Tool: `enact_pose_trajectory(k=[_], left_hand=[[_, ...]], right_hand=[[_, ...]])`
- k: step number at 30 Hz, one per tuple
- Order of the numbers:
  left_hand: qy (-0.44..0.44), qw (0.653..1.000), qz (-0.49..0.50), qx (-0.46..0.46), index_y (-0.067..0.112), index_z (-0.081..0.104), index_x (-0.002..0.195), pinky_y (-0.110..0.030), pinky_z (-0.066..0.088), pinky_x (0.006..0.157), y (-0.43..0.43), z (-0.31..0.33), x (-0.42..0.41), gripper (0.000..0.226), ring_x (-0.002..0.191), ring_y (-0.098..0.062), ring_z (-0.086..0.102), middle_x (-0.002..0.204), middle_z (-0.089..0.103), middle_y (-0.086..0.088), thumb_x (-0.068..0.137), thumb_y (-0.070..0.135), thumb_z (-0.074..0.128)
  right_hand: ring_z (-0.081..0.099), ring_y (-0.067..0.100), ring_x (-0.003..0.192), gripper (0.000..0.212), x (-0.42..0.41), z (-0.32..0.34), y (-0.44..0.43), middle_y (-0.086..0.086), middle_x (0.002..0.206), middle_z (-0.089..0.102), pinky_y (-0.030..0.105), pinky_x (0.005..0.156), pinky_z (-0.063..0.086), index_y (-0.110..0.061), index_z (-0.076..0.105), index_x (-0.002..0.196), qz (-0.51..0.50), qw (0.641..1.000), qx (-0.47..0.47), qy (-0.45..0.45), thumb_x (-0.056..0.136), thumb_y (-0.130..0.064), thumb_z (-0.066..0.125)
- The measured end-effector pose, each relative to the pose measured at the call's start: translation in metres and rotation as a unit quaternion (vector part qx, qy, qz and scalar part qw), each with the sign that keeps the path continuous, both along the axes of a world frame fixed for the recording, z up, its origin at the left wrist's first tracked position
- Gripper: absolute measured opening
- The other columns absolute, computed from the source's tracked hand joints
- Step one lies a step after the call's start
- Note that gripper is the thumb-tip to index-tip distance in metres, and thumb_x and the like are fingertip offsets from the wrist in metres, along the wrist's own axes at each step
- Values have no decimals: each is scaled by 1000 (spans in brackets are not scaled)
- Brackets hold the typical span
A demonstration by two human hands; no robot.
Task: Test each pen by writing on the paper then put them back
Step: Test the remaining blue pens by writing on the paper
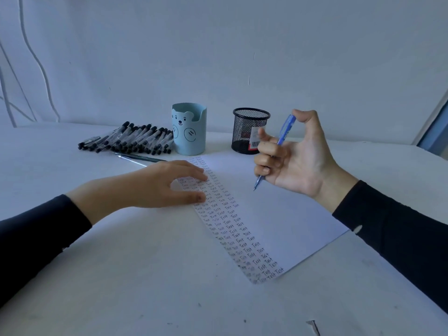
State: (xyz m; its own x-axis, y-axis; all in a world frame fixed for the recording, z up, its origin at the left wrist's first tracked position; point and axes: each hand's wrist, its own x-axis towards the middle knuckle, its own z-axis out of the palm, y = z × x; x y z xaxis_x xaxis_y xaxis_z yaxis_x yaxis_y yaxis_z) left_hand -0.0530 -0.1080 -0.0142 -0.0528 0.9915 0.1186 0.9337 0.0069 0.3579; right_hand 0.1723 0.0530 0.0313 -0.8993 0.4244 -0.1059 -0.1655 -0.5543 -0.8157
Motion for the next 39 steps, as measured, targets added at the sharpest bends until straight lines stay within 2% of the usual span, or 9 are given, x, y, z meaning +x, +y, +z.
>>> enact_pose_trajectory(k=[5,8,11,19,23,25,27,31,39], left_hand=[[-6,1000,0,-6,46,56,126,5,21,92,-1,1,1,62,121,13,41,135,46,29,72,76,53],[2,1000,-1,-17,46,54,130,4,21,93,-2,3,1,65,124,14,38,138,43,30,73,77,51],[31,998,-5,-46,51,44,136,2,26,92,-4,5,0,75,129,15,28,143,29,37,69,85,41],[67,996,-8,-61,57,32,139,-23,10,120,-4,-2,2,74,140,13,15,151,18,34,72,86,25],[67,996,-11,-54,54,36,139,-22,11,119,-3,0,1,75,139,12,18,150,21,32,71,84,23],[69,996,-10,-55,53,37,140,-23,12,120,-3,0,0,76,140,11,18,151,21,32,71,84,23],[65,996,-10,-53,52,37,140,-24,12,120,-2,0,1,72,140,11,18,151,21,31,75,83,24],[47,997,-10,-54,53,38,139,-23,11,120,-3,-1,-1,65,139,12,18,150,22,31,80,80,27],[54,996,-11,-63,53,36,140,-18,8,116,-2,-1,-2,71,138,14,16,149,20,34,76,82,26]], right_hand=[[22,14,50,56,-4,2,-7,-5,53,25,25,54,24,-13,60,99,13,998,59,3,78,-65,53],[38,8,45,37,-10,-5,-12,-7,49,45,18,49,33,-9,62,114,4,990,142,-13,99,-39,43],[68,21,69,44,-11,-10,-14,10,79,73,27,65,55,-10,60,119,39,987,150,-29,104,-39,32],[59,29,57,57,-5,-11,-13,21,67,68,29,51,49,-8,65,114,29,911,378,-162,105,-37,16],[69,21,87,33,-8,-24,-16,10,94,76,29,78,57,-9,61,124,-4,905,398,-147,104,-19,37],[66,10,87,24,-10,-31,-18,4,100,76,24,80,54,-14,67,116,-5,884,442,-155,100,-16,49],[59,3,70,11,-11,-34,-22,-1,84,75,18,66,48,-13,71,96,-19,860,483,-165,93,-21,64],[49,7,48,36,-13,-42,-30,-6,53,57,16,51,41,-14,51,60,-90,841,515,-135,87,-24,72],[45,9,39,41,-16,-46,-37,5,46,49,15,41,37,-12,44,54,-110,816,544,-164,87,-12,67]])
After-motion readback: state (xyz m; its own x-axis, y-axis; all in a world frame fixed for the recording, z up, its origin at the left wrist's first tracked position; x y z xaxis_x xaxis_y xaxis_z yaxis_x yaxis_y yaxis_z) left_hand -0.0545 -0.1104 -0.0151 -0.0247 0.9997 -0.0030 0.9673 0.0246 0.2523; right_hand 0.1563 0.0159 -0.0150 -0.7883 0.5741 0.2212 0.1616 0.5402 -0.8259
